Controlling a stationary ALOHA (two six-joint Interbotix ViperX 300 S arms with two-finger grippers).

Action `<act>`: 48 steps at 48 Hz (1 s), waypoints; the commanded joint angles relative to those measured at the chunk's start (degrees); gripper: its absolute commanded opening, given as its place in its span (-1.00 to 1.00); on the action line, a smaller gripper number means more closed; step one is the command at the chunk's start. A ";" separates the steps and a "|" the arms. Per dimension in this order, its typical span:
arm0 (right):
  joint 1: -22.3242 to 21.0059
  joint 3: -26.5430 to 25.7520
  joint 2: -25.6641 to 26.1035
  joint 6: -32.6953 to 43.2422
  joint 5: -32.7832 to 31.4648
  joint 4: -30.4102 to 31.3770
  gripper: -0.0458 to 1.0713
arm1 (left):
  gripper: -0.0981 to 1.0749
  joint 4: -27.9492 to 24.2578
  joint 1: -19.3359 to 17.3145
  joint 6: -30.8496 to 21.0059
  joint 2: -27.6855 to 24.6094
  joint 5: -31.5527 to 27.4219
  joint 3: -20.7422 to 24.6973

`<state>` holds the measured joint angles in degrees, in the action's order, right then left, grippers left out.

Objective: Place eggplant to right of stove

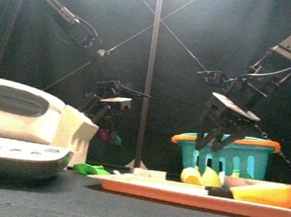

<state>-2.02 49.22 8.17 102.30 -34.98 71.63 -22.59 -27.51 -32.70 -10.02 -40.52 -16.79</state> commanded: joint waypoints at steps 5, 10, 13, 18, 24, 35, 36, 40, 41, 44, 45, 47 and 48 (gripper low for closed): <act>0.26 -0.97 0.79 -0.09 -0.09 0.18 0.78 | 0.69 0.70 0.09 0.00 0.62 0.00 0.62; 0.35 -1.05 0.79 0.00 -0.09 0.09 0.78 | 0.71 0.79 0.18 0.00 0.62 0.00 0.62; 0.35 -0.97 0.79 0.00 -0.09 0.00 0.78 | 0.71 0.79 0.18 0.00 0.62 0.00 0.70; 0.44 -0.97 0.70 0.09 -0.09 0.00 0.78 | 0.71 0.70 0.18 0.00 0.62 -0.09 0.88; 0.44 -0.97 0.44 0.00 -0.09 -0.09 0.78 | 0.71 0.70 0.44 0.00 0.70 0.00 0.88; 0.62 -1.14 0.35 0.00 -0.09 -0.09 0.78 | 0.71 0.62 0.79 -0.18 0.79 0.00 0.88; 0.62 -1.14 0.26 0.00 0.00 -0.09 0.78 | 0.71 0.62 0.79 -0.18 0.88 0.00 0.88; 0.70 -1.14 0.35 0.00 0.00 -0.09 0.78 | 0.71 0.53 0.79 -0.18 1.41 0.00 1.05; 0.70 -1.14 0.26 0.00 -0.09 -0.09 0.78 | 0.71 0.35 0.79 -0.18 1.76 0.00 1.14; 0.79 -1.14 0.35 0.09 -0.09 -0.18 0.78 | 0.71 -0.09 1.32 -0.26 2.81 0.00 1.23; 0.88 -1.14 0.26 0.09 -0.09 -0.26 0.78 | 0.71 -0.26 1.58 -0.26 3.25 -0.09 1.23; 0.97 -1.14 0.35 0.09 -0.09 -0.44 0.78 | 0.71 -0.88 2.02 -0.26 4.13 -0.09 1.14; 1.05 -1.14 0.26 0.09 0.00 -0.53 0.78 | 0.71 -1.14 2.29 -0.26 4.66 -0.09 1.14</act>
<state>-1.32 49.22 7.65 102.30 -34.98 71.28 -22.68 -26.10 -32.87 -8.70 -40.78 -16.79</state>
